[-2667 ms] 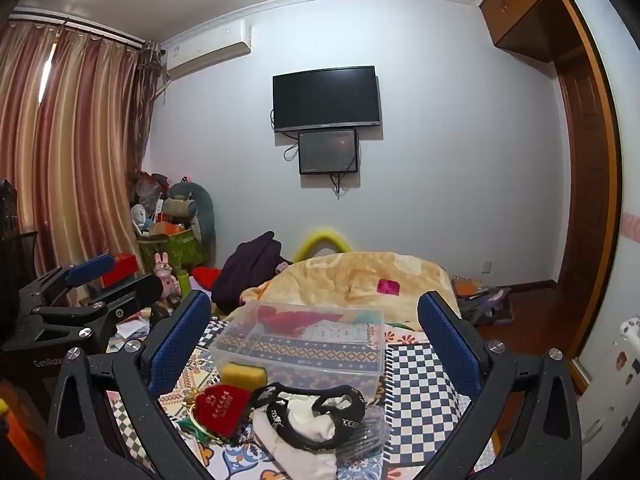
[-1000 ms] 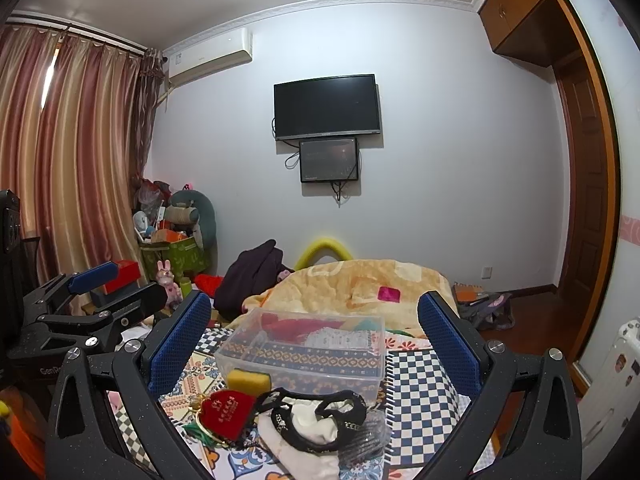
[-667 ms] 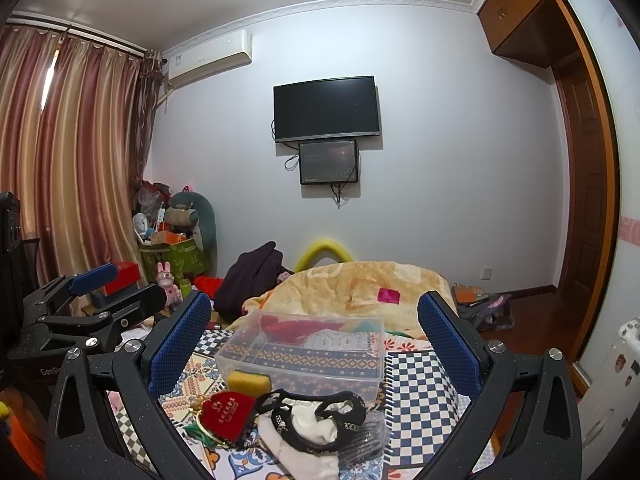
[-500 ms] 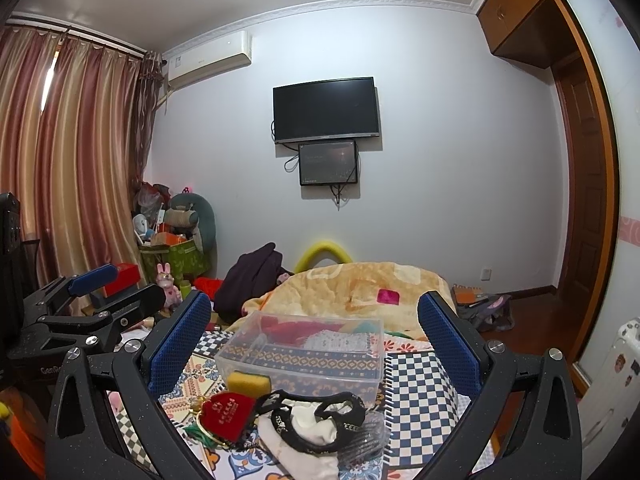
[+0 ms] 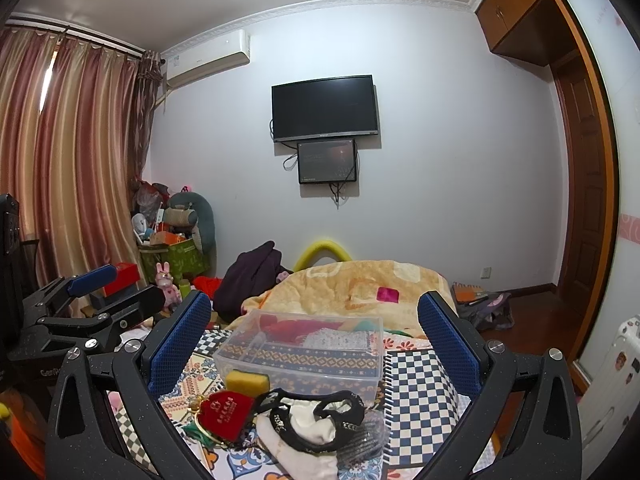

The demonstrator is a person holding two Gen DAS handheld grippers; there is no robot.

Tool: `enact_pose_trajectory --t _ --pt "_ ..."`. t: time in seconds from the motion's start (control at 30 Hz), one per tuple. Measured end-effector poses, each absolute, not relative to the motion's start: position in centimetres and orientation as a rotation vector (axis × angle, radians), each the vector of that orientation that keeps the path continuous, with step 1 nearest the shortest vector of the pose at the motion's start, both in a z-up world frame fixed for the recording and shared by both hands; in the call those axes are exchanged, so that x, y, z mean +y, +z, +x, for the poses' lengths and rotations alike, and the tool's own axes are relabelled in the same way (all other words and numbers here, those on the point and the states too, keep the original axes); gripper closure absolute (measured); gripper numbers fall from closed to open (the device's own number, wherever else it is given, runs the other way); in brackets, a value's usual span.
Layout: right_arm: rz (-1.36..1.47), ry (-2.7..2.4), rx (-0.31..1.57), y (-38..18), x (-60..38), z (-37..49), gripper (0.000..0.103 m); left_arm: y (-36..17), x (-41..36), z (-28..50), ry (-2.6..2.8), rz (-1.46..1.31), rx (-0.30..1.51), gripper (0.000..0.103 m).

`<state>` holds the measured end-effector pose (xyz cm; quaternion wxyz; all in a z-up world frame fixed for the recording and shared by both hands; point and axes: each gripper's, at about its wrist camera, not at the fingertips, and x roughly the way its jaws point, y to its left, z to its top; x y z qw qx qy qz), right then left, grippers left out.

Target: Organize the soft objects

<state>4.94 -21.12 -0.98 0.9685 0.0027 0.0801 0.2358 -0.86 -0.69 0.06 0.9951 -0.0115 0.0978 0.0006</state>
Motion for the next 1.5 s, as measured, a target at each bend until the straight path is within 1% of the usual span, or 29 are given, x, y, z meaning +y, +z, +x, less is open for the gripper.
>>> enact_pose_trajectory --t 0.23,0.37,0.73,0.97,1.03,1.07,1.1,1.13,1.17,1.2,1.23,1.3,1.33,1.4,1.47,1.5 --pt "0.004 0.467 0.212 -2.1 -21.0 6.2 0.0 -1.3 -0.6 0.4 -0.005 -0.022 0.243 0.0" --pt "0.0 0.464 0.273 -3.7 -21.0 7.5 0.0 -3.1 -0.3 1.8 -0.005 -0.028 0.307 0.0" --pt "0.013 0.493 0.509 -9.4 -21.2 12.0 0.0 -10.3 1.5 5.9 -0.017 -0.091 0.543 0.0" --pt "0.009 0.505 0.612 -12.3 -21.5 13.0 0.0 -14.1 2.3 7.4 -0.021 -0.144 0.658 0.0" --pt "0.007 0.505 0.635 -12.9 -21.5 13.4 0.006 -14.9 2.3 7.6 -0.018 -0.147 0.679 0.0" --pt "0.008 0.503 0.648 -13.1 -21.4 13.7 0.012 -15.2 2.3 7.8 -0.016 -0.149 0.688 0.002" --pt "0.013 0.501 0.663 -13.4 -21.5 13.9 0.017 -15.4 2.3 7.9 -0.015 -0.151 0.698 0.008" --pt "0.017 0.501 0.674 -13.5 -21.5 14.2 0.02 -15.7 2.3 8.1 -0.017 -0.152 0.71 0.012" --pt "0.026 0.5 0.687 -13.7 -21.6 14.5 0.026 -15.9 2.4 8.3 -0.02 -0.152 0.721 0.017" --pt "0.034 0.504 0.696 -14.0 -21.8 14.7 0.033 -16.2 2.7 8.5 -0.019 -0.153 0.726 0.019" --pt "0.04 0.505 0.701 -14.1 -21.8 14.8 0.036 -16.4 2.8 8.6 -0.011 -0.154 0.729 0.02" --pt "0.049 0.507 0.711 -14.2 -21.7 15.1 0.049 -16.6 3.1 8.5 -0.003 -0.158 0.732 0.028" --pt "0.055 0.51 0.714 -14.3 -21.8 15.1 0.053 -16.7 3.2 8.5 -0.006 -0.164 0.736 0.031" --pt "0.063 0.52 0.72 -14.4 -21.8 15.2 0.065 -16.9 3.4 8.6 -0.017 -0.173 0.743 0.04" --pt "0.065 0.524 0.722 -14.3 -21.6 15.2 0.069 -17.0 3.5 8.4 -0.019 -0.171 0.747 0.044" --pt "0.068 0.524 0.717 -14.3 -21.7 15.1 0.071 -17.0 3.4 8.4 -0.023 -0.168 0.749 0.048"
